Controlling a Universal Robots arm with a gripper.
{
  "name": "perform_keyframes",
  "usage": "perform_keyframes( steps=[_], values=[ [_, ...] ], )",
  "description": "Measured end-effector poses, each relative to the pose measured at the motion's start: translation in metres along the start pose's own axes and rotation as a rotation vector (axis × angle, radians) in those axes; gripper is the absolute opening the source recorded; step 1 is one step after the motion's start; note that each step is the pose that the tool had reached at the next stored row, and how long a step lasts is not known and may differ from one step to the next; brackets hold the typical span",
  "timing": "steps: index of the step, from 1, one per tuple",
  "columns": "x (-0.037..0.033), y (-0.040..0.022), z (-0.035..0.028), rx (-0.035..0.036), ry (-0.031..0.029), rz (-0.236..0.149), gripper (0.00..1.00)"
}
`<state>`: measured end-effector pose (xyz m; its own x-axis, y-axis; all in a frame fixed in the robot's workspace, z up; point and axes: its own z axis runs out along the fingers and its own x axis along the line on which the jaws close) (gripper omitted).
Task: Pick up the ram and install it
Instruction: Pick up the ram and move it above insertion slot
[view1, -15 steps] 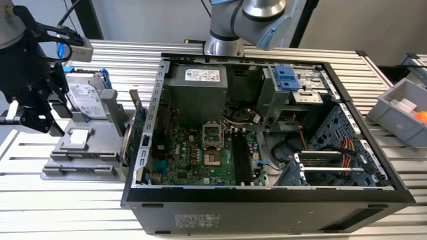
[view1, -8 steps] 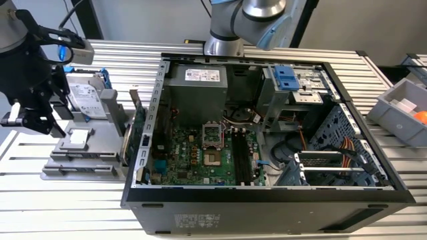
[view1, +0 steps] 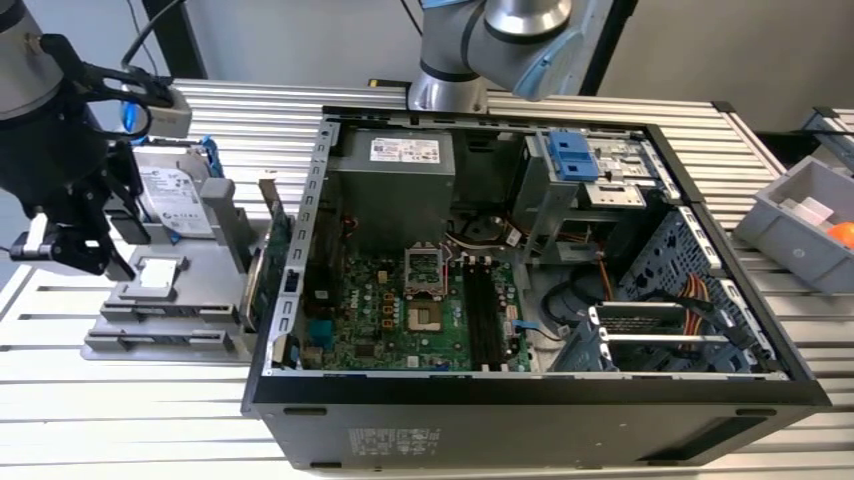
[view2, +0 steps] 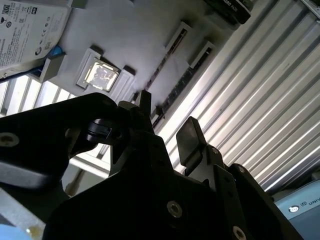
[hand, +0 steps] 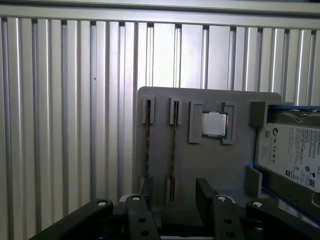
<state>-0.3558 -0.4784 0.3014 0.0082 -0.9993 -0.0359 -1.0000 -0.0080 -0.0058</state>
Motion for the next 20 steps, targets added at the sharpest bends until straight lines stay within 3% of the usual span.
perform_keyframes(
  steps=[9, 20],
  values=[
    [0.0003, 0.0019, 0.0117, 0.0000, 0.0042, 0.001, 1.00],
    [0.0002, 0.0055, 0.0231, 0.0002, 0.0044, 0.002, 1.00]
  ],
)
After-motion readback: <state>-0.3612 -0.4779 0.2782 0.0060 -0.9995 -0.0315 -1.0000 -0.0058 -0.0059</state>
